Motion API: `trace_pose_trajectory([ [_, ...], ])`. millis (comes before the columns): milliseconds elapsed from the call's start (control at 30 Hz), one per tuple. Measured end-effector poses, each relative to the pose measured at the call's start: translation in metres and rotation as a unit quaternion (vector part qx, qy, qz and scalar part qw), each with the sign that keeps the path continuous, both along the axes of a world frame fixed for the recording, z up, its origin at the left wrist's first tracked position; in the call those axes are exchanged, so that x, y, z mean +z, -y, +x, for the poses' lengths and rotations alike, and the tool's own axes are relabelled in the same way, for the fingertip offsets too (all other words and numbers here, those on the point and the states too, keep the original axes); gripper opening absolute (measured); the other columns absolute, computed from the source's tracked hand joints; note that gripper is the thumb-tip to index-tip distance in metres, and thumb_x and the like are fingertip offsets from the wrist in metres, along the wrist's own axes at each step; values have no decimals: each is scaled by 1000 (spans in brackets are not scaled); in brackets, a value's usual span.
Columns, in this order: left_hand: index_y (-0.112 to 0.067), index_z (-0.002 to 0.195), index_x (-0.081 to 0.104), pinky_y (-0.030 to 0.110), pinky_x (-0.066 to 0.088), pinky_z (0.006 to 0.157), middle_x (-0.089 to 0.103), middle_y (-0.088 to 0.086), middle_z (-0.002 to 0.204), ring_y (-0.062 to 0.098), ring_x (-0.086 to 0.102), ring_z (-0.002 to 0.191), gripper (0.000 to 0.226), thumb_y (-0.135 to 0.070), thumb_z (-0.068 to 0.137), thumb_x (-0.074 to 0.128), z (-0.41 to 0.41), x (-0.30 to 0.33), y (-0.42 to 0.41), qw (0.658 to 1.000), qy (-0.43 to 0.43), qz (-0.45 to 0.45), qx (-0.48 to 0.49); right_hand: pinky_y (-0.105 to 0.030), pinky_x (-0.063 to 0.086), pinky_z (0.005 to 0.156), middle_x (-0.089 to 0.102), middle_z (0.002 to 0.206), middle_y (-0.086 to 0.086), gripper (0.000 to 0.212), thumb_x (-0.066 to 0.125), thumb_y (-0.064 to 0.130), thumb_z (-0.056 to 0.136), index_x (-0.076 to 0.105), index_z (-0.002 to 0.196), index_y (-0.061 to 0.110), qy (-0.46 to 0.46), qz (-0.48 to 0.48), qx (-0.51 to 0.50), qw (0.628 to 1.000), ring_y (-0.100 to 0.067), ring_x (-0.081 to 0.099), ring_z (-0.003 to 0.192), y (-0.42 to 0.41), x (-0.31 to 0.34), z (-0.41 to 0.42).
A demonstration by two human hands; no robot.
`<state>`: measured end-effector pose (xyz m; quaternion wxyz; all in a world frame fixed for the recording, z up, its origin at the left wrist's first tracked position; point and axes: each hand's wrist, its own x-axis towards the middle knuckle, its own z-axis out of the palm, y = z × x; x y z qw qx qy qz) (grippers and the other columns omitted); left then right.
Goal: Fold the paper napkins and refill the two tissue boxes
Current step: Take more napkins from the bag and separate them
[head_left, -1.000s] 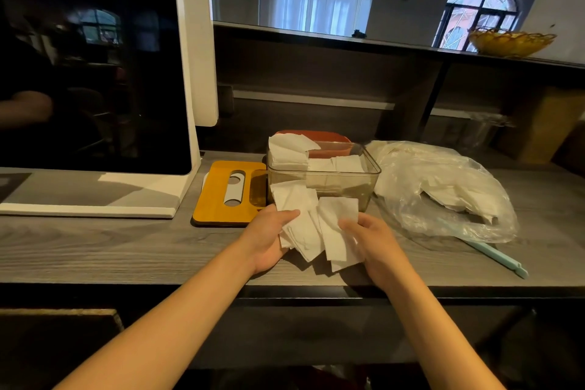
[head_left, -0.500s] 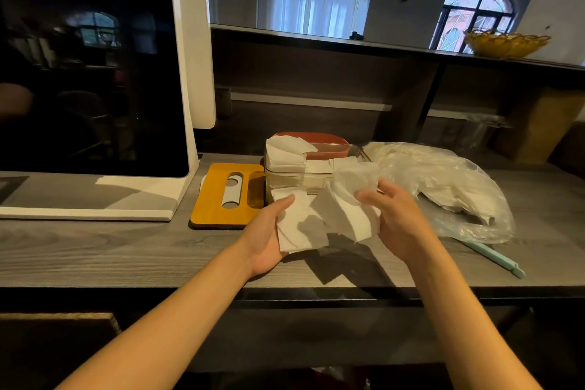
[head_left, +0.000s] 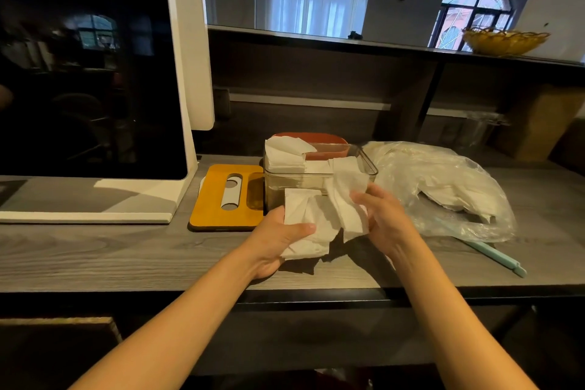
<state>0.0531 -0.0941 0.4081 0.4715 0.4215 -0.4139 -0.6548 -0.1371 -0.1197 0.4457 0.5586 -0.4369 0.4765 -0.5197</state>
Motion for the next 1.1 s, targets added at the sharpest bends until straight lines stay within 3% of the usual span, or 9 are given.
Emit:
trace_pose_trajectory([
  [100, -21, 124, 59, 39, 61, 80, 69, 8, 121, 27, 67, 110, 41, 2, 90, 67, -1, 0, 1, 1000, -7, 6, 19, -51, 58, 78, 71, 107, -6, 22, 60, 5, 92, 66, 111, 15, 102, -17, -49, 993, -24, 70, 93, -2, 0, -8],
  [300, -20, 118, 59, 41, 59, 83, 68, 7, 118, 26, 66, 108, 37, 7, 93, 60, -1, -1, 1, 997, -40, -20, 60, -24, 53, 45, 66, 87, -10, 9, 54, 4, 96, 61, 100, 7, 188, 59, -35, 980, -12, 68, 57, -24, -5, -5],
  [467, -19, 123, 55, 38, 57, 88, 65, 10, 125, 24, 63, 115, 38, 0, 93, 65, -4, -2, -1, 993, 25, -84, 84, -37, 59, 62, 69, 94, -16, 19, 56, 5, 95, 63, 113, 0, 203, 137, 17, 969, -23, 67, 78, -35, -8, 22],
  [600, -19, 120, 56, 38, 57, 87, 66, 10, 122, 27, 63, 115, 30, -4, 95, 62, -6, -1, -3, 994, 35, -79, 68, -36, 59, 57, 69, 116, -22, 36, 61, 10, 96, 59, 131, 2, 179, 167, -12, 969, -29, 70, 88, -27, -19, 37],
  [667, -20, 121, 59, 39, 57, 88, 69, 9, 121, 26, 66, 112, 24, -8, 100, 57, -6, 0, -4, 997, 6, -56, 51, -36, 59, 57, 73, 108, -19, 30, 60, 8, 96, 64, 125, 4, 159, 151, -27, 975, -28, 72, 82, -24, -21, 40],
  [800, -17, 126, 60, 43, 57, 86, 72, 10, 119, 28, 68, 109, 25, -19, 106, 45, -3, 1, 0, 996, -81, 8, 27, -42, 59, 73, 74, 98, -9, 15, 61, 6, 95, 68, 104, 16, 82, 69, -120, 987, -24, 71, 83, -22, -18, 35],
  [933, -17, 132, 57, 47, 52, 88, 70, 13, 123, 33, 65, 113, 35, -31, 108, 36, 5, -2, 8, 978, -189, 81, 30, -46, 57, 88, 69, 119, -7, 27, 57, 14, 98, 61, 125, 15, 67, -41, -146, 986, -25, 67, 106, -18, -10, 17],
  [1100, -20, 133, 61, 46, 51, 90, 70, 14, 124, 33, 63, 113, 43, -41, 106, 34, 9, -4, 12, 978, -192, 76, -4, -32, 59, 67, 74, 109, -7, 27, 56, 10, 98, 62, 124, 15, 50, -95, -9, 994, -24, 73, 95, -23, 9, 8],
])
